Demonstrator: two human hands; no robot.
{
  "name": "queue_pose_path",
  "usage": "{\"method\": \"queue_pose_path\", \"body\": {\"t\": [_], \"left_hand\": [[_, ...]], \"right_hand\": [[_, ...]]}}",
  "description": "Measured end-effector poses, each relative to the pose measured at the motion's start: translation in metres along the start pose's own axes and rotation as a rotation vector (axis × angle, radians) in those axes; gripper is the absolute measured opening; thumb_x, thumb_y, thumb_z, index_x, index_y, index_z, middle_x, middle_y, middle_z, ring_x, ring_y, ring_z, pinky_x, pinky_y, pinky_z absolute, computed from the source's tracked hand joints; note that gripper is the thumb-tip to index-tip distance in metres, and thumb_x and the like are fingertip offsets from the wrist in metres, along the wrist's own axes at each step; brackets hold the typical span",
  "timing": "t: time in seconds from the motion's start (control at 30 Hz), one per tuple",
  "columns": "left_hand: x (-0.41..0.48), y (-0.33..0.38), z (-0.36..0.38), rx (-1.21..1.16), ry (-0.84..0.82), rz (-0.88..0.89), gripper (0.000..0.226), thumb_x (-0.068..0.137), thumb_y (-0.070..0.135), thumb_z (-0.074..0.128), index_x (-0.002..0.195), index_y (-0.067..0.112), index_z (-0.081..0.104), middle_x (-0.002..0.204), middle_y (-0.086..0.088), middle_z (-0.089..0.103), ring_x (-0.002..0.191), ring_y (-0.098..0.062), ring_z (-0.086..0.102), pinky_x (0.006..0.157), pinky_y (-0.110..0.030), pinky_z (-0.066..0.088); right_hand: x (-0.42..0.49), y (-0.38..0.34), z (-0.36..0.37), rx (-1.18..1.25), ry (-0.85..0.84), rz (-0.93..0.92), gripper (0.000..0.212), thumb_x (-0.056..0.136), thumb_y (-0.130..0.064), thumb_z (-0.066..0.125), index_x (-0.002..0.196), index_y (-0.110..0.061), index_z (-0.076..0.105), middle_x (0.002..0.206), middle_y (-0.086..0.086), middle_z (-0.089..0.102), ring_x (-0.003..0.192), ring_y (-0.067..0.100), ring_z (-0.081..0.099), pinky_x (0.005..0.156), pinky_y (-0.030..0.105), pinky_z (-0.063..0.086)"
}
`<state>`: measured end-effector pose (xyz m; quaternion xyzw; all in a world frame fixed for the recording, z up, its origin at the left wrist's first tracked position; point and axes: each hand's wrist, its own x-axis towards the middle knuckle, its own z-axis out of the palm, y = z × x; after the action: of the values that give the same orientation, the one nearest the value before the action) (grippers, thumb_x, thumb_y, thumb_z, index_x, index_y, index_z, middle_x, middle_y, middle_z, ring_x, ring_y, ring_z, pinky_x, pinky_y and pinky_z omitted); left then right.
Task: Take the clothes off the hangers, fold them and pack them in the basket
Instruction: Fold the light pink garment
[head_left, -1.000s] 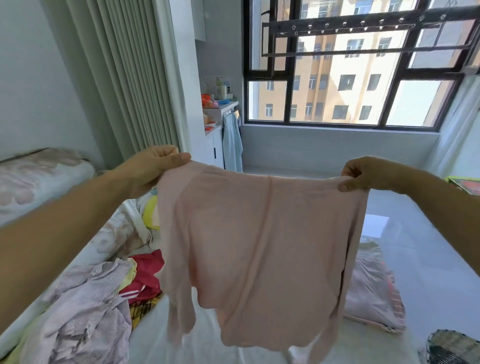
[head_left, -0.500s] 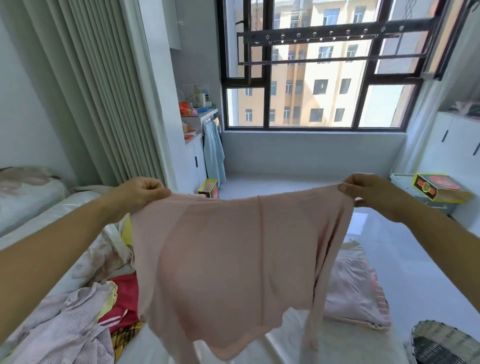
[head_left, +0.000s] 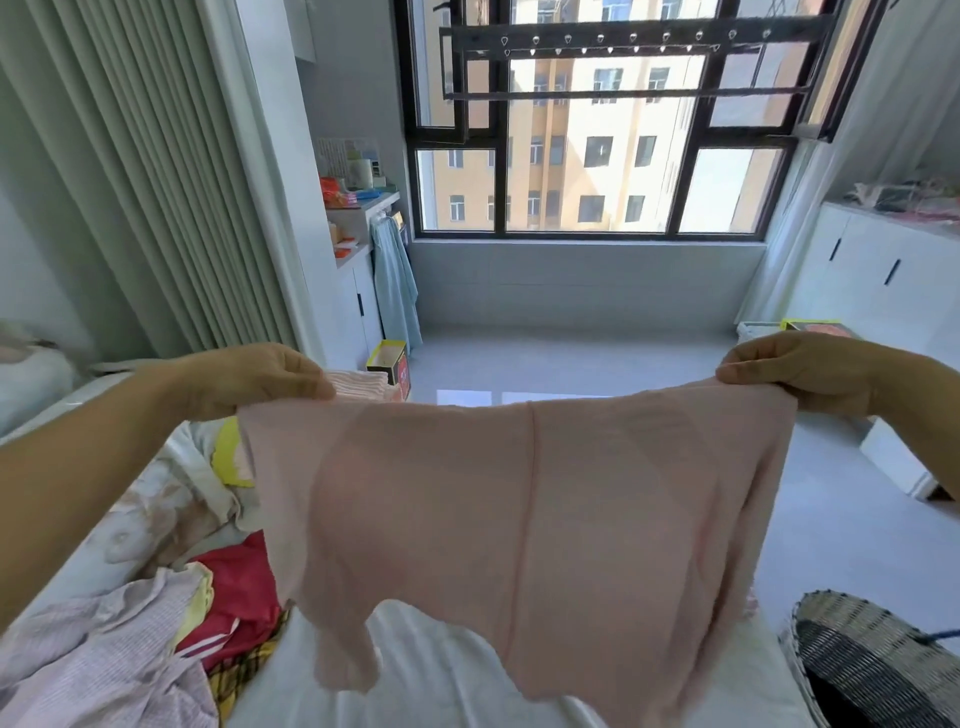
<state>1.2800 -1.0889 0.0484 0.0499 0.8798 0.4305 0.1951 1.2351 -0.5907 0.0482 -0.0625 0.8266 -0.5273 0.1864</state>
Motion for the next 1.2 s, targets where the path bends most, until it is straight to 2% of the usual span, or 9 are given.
{"method": "queue_pose_path", "body": {"t": [0.13, 0.3, 0.5, 0.67, 0.77, 0.87, 0.97, 1.03, 1.2], "left_hand": [[0.018, -0.022, 0.002, 0.060, -0.012, -0.060, 0.042, 0.052, 0.049, 0.081, 0.057, 0.017, 0.054, 0.058, 0.004, 0.048, 0.055, -0.005, 0.044, 0.057, -0.017, 0.038], [0.069, -0.075, 0.037, -0.314, 0.262, -0.121, 0.026, 0.083, 0.025, 0.066, 0.067, 0.013, 0.049, 0.062, -0.001, 0.053, 0.058, -0.012, 0.050, 0.061, -0.026, 0.040], [0.125, -0.054, 0.018, -0.326, 0.502, 0.037, 0.030, 0.086, 0.033, 0.061, 0.067, 0.014, 0.047, 0.066, -0.002, 0.045, 0.061, -0.014, 0.040, 0.056, -0.027, 0.032], [0.127, 0.000, -0.031, -0.258, 0.642, 0.183, 0.032, 0.089, 0.038, 0.059, 0.066, 0.019, 0.047, 0.064, 0.000, 0.046, 0.056, -0.012, 0.042, 0.051, -0.022, 0.037], [0.114, 0.009, -0.040, -0.338, 0.571, 0.224, 0.035, 0.080, 0.050, 0.064, 0.069, 0.019, 0.052, 0.063, 0.001, 0.051, 0.051, -0.008, 0.048, 0.049, -0.020, 0.042], [0.109, -0.021, -0.028, -0.283, 0.452, 0.174, 0.068, 0.055, 0.069, 0.073, 0.078, 0.007, 0.055, 0.070, -0.008, 0.050, 0.059, -0.015, 0.048, 0.057, -0.027, 0.039], [0.117, -0.077, 0.013, -0.182, 0.327, 0.030, 0.079, 0.062, 0.067, 0.068, 0.085, -0.008, 0.058, 0.079, -0.011, 0.055, 0.071, -0.022, 0.049, 0.070, -0.033, 0.038], [0.124, -0.122, 0.060, -0.112, 0.229, -0.054, 0.047, 0.081, 0.049, 0.063, 0.080, 0.002, 0.062, 0.075, -0.006, 0.055, 0.070, -0.015, 0.050, 0.065, -0.021, 0.038], [0.139, -0.266, 0.189, 0.054, 0.060, -0.312, 0.032, 0.093, 0.027, 0.055, 0.065, 0.016, 0.045, 0.065, 0.003, 0.040, 0.063, -0.010, 0.041, 0.055, -0.025, 0.027]], "right_hand": [[0.015, 0.011, -0.001, 0.097, 0.117, -0.002, 0.076, 0.014, -0.052, 0.092, 0.071, -0.008, 0.068, 0.070, 0.006, 0.066, 0.057, 0.012, 0.061, 0.051, 0.019, 0.052], [0.048, 0.041, 0.020, 0.134, 0.234, 0.123, 0.033, 0.057, -0.030, 0.075, 0.075, -0.007, 0.061, 0.071, 0.010, 0.062, 0.054, 0.012, 0.059, 0.048, 0.019, 0.049], [0.087, 0.037, 0.009, 0.085, 0.407, 0.064, 0.019, 0.086, -0.021, 0.064, 0.077, -0.004, 0.059, 0.087, 0.017, 0.053, 0.065, 0.021, 0.048, 0.060, 0.029, 0.037], [0.083, -0.022, -0.017, -0.135, 0.486, -0.161, 0.023, 0.089, -0.029, 0.060, 0.081, -0.007, 0.062, 0.069, 0.007, 0.053, 0.058, 0.015, 0.046, 0.051, 0.021, 0.035], [0.068, -0.030, -0.016, -0.078, 0.438, -0.204, 0.028, 0.082, -0.042, 0.065, 0.075, -0.014, 0.065, 0.077, 0.007, 0.058, 0.071, 0.020, 0.051, 0.058, 0.025, 0.037], [0.056, 0.003, 0.000, -0.060, 0.335, -0.144, 0.048, 0.052, -0.066, 0.074, 0.065, -0.021, 0.066, 0.065, -0.001, 0.058, 0.056, 0.007, 0.052, 0.049, 0.016, 0.039], [0.059, 0.070, 0.032, -0.103, 0.222, -0.049, 0.024, 0.077, -0.033, 0.067, 0.063, -0.014, 0.063, 0.059, 0.000, 0.053, 0.050, 0.005, 0.045, 0.045, 0.012, 0.031], [0.066, 0.130, 0.062, -0.165, 0.164, 0.027, 0.023, 0.085, -0.013, 0.062, 0.063, -0.007, 0.058, 0.053, -0.005, 0.047, 0.047, 0.003, 0.039, 0.045, 0.014, 0.026], [0.078, 0.298, 0.160, -0.309, -0.058, 0.335, 0.032, 0.091, -0.008, 0.058, 0.061, -0.012, 0.045, 0.059, -0.003, 0.039, 0.052, 0.005, 0.034, 0.048, 0.016, 0.026]]}}
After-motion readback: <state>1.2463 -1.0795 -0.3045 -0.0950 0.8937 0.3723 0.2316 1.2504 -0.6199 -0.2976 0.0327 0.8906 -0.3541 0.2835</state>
